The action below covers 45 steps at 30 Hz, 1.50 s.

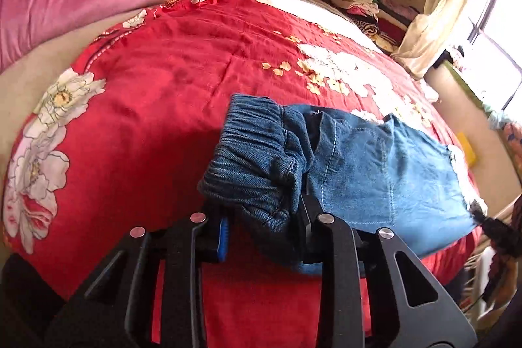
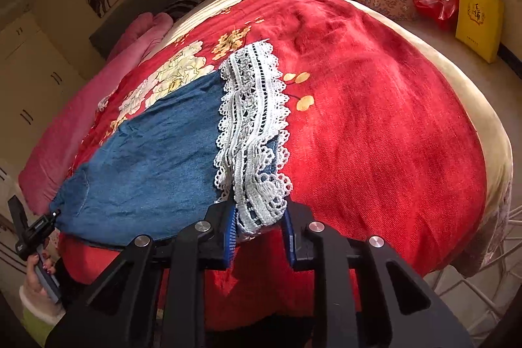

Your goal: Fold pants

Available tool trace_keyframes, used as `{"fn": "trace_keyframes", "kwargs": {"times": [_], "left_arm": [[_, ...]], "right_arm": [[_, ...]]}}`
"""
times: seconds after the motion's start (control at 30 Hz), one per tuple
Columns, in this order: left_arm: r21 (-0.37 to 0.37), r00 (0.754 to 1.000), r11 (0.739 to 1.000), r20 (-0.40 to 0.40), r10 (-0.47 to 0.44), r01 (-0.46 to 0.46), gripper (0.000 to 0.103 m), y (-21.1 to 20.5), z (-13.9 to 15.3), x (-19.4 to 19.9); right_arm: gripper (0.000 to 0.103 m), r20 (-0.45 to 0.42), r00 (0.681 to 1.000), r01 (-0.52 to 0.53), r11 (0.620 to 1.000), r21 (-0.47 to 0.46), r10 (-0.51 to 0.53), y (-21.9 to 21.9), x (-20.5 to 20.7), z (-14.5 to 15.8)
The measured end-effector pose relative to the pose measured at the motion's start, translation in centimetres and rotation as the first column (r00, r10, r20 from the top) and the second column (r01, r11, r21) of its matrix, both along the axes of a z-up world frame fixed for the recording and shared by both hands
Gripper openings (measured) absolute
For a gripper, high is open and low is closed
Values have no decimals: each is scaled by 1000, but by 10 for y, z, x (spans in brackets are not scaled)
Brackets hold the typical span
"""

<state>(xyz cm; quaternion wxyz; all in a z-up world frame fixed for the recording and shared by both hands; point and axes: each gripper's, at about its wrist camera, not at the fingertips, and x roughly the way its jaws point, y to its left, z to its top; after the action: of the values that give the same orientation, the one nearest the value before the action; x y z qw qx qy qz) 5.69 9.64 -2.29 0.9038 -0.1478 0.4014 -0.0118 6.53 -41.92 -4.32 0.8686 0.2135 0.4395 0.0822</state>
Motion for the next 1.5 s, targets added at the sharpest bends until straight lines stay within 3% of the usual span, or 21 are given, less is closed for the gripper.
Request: {"fn": "trace_keyframes", "kwargs": {"times": [0.1, 0.17, 0.2, 0.3, 0.43, 0.6, 0.77, 0.9, 1.07, 1.17, 1.23, 1.33, 1.4, 1.5], "left_arm": [[-21, 999, 1000, -41, -1, 1, 23, 2, -22, 7], [-15, 999, 1000, -35, 2, -2, 30, 4, -24, 8], [-10, 999, 1000, -41, 15, -15, 43, 6, -25, 8], [-75, 999, 997, -39, 32, -35, 49, 16, -23, 3], [-60, 999, 997, 6, 39, -38, 54, 16, 1, -12], [36, 991, 998, 121, 52, -57, 70, 7, 46, -31], [44, 983, 995, 156, -98, 92, 77, -45, 63, -9], [34, 968, 972, 87, -235, 233, 77, -99, 42, 22], [74, 968, 967, -79, -240, 245, 77, -112, -16, 42], [93, 963, 960, -89, -256, 264, 77, -113, -29, 45], [110, 960, 956, -93, -264, 274, 83, -117, -29, 46], [116, 959, 954, -103, -266, 277, 84, -123, -16, 43], [95, 952, 948, -56, -300, 304, 84, -129, 10, 37], [135, 935, 928, 19, -353, 347, 87, -149, 51, 35]], "right_arm": [[22, -21, 1000, 10, 1000, 2, -10, 0, 2, -15], [23, -19, 1000, 16, 1000, 17, -16, -1, 2, -16], [25, -20, 1000, 20, 999, 31, -19, -3, 2, -15], [32, -18, 999, 28, 999, 37, -27, -8, -2, -8], [45, 38, 997, 75, 997, -37, -73, -13, -19, 17], [49, 143, 988, 63, 994, -91, -50, -1, -37, 48], [52, 169, 983, -54, 991, -123, 75, 44, -26, 59], [53, 129, 982, -124, 984, -128, 140, 75, -2, 48], [54, -37, 991, -134, 983, -122, 130, 85, 16, 5], [54, -35, 991, -133, 981, -141, 130, 89, 18, -5], [55, -26, 991, -134, 981, -140, 131, 90, 17, -3], [55, 38, 992, -114, 989, -95, 118, 80, 3, 12], [55, 101, 991, -83, 993, -86, 92, 68, -12, 25], [63, 130, 991, -22, 997, -69, 31, 46, -28, 35]]}}
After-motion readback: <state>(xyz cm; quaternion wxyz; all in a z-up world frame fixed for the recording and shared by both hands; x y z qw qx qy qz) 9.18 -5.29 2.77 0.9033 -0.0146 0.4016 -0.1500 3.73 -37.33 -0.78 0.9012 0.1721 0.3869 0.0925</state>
